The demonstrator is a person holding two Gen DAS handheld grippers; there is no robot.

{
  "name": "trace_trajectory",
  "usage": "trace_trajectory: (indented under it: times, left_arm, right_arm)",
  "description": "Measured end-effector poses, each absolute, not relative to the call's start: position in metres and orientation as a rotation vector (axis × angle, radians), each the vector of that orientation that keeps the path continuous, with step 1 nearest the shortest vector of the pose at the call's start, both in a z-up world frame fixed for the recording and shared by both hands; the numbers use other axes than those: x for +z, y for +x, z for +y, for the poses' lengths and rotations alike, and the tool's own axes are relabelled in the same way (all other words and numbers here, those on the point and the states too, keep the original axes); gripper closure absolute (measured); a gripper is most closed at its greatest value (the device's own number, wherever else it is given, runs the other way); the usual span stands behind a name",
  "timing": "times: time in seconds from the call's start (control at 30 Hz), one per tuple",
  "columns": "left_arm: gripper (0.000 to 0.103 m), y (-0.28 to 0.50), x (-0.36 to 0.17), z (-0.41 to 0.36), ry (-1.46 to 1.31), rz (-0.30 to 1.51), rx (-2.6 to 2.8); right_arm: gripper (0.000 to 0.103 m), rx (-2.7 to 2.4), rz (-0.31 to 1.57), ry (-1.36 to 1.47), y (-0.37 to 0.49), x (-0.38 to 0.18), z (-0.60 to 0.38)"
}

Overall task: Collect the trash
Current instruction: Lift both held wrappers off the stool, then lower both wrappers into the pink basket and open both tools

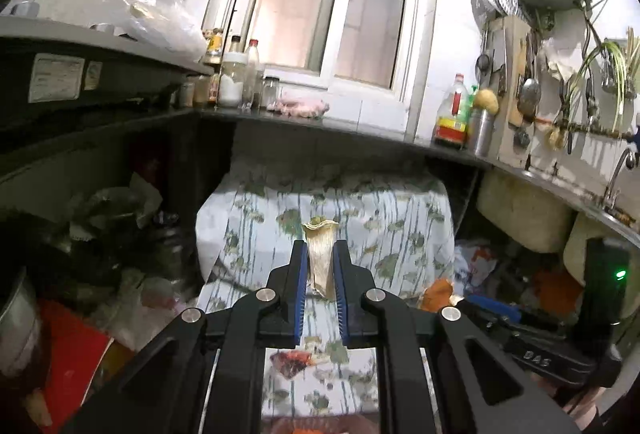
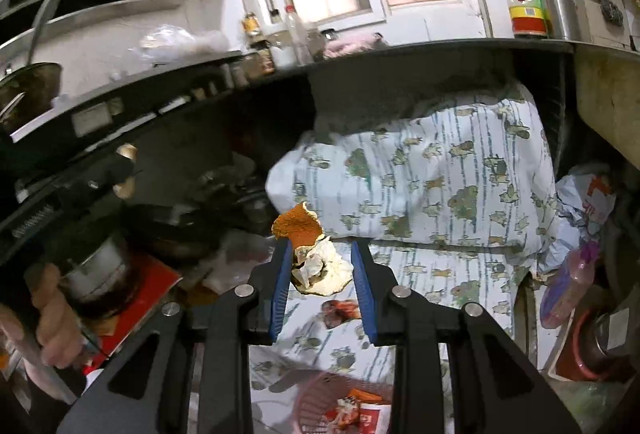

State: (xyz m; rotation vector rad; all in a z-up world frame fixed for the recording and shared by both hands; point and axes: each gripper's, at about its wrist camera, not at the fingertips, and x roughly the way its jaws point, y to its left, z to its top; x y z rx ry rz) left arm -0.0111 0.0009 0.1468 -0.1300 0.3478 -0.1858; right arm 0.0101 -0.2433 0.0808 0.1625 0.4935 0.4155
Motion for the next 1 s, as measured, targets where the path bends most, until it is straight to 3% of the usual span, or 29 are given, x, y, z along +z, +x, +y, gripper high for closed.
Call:
trace_trajectory:
  times: [0.4, 1.0]
  left_arm:
    - [0.089, 0.000, 0.043, -0.009, -0.154, 0.593, -0.169]
    - [0.089, 0.056, -0.095, -0.024, -0.156, 1.046, -0.154]
  right_arm:
    - [0.074, 0.392, 0.667, 0.113, 0.005, 0.010, -0.230]
    - [0.074, 0.363, 1.093, 0.135, 0.057, -0.124, -0.223]
